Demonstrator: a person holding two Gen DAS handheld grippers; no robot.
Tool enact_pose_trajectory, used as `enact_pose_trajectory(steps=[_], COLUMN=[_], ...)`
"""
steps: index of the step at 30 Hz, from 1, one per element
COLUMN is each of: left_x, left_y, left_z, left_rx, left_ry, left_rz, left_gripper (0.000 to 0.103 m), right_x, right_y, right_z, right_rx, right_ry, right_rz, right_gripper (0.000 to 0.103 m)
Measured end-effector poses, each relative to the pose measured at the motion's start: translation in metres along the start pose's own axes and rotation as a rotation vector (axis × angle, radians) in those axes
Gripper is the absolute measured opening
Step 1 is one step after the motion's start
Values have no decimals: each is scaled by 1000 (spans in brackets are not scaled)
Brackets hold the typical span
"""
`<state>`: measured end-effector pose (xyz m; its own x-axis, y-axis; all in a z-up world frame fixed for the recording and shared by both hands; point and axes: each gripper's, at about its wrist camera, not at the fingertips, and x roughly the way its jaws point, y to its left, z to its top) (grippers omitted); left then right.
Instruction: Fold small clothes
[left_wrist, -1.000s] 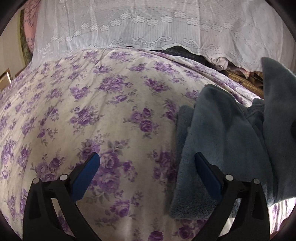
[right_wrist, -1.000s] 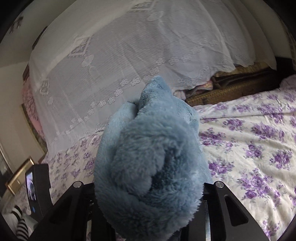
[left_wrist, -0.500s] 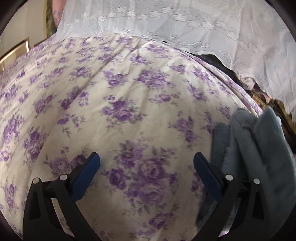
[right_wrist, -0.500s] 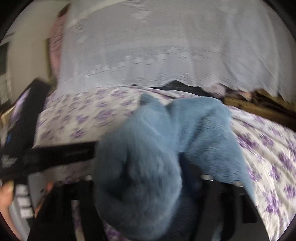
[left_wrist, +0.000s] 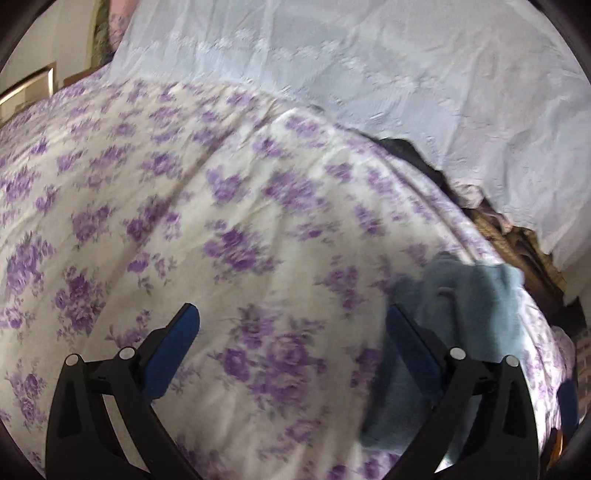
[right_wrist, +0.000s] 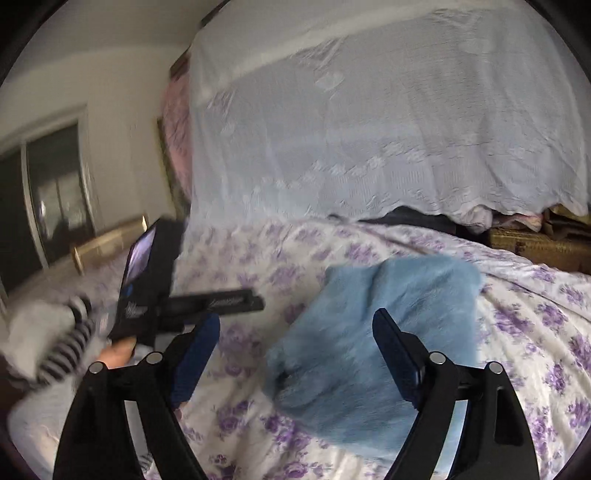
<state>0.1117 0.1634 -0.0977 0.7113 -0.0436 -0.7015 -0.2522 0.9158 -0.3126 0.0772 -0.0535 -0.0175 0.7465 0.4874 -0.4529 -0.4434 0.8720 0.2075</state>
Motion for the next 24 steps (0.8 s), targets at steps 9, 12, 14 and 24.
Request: enact_pose_trajectory(steps=[9, 12, 14, 24], left_x=[-30, 14, 38, -5], left_y=[-88, -94, -74, -67], left_z=[-38, -55, -55, -28], left_rx=[370, 491, 419, 317], left_ry=[-95, -60, 5, -83], left_rz=[26, 216, 150, 68], left_gripper=[99, 99, 99, 99], right_x=[14, 44, 50, 32], right_y=[-84, -83, -75, -73], right_z=[-18, -44, -52, -5], right_rx=[364, 382, 337, 296], right_ry=[113, 217, 206, 114], right_rz=[-167, -171, -181, -273], right_gripper=[15, 13, 13, 15])
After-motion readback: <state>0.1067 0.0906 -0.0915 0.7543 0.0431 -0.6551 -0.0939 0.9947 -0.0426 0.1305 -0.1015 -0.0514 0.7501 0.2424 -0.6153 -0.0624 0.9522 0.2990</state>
